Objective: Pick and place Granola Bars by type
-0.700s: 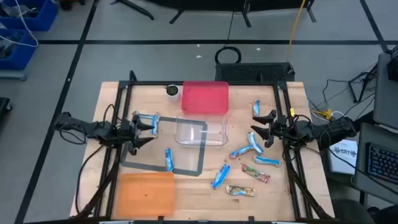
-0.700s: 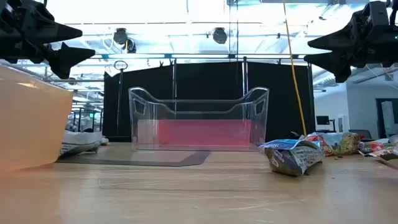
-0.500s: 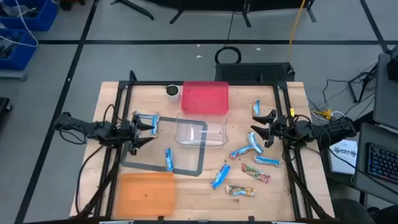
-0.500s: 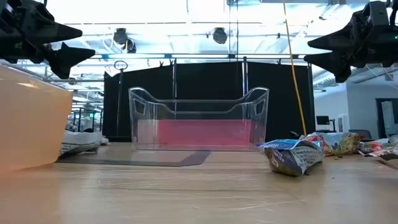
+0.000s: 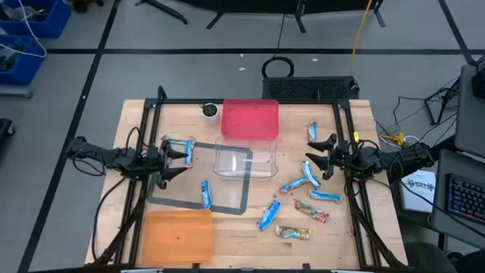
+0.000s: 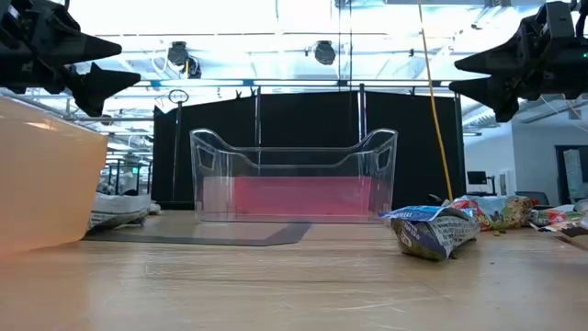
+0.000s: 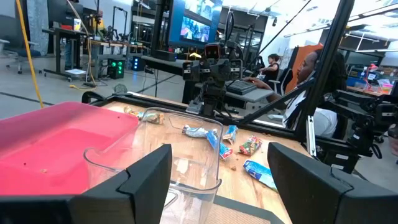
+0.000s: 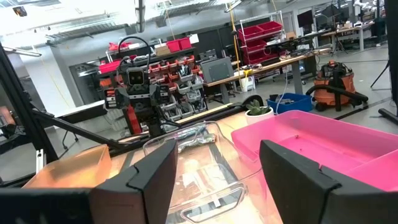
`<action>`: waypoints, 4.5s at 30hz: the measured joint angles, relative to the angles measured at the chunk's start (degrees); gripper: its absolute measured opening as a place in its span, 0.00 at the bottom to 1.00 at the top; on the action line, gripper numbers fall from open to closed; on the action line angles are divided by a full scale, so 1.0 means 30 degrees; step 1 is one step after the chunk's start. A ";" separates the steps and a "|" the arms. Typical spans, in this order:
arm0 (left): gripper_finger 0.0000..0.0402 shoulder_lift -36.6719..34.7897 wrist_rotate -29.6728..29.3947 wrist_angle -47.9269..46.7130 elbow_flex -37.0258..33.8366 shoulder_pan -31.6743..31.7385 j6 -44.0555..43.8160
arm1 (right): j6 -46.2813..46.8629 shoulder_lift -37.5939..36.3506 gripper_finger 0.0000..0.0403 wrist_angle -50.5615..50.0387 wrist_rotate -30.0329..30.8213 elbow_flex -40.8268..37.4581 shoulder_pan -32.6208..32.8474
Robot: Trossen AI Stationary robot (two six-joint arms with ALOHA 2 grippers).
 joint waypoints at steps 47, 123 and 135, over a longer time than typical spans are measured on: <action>0.67 0.0002 -0.0005 0.0000 -0.0001 -0.0003 -0.0003 | -0.6716 0.4834 0.55 -0.3153 0.2343 0.7586 0.0024; 0.67 -0.0002 -0.0005 0.0007 -0.0005 0.0000 0.0000 | 0.8303 2.0590 0.76 -1.8951 0.3940 1.9021 -1.0817; 0.67 -0.0002 -0.0005 0.0007 0.0002 0.0000 -0.0007 | 1.0774 2.0673 0.76 -1.7173 0.1679 1.5824 -1.3089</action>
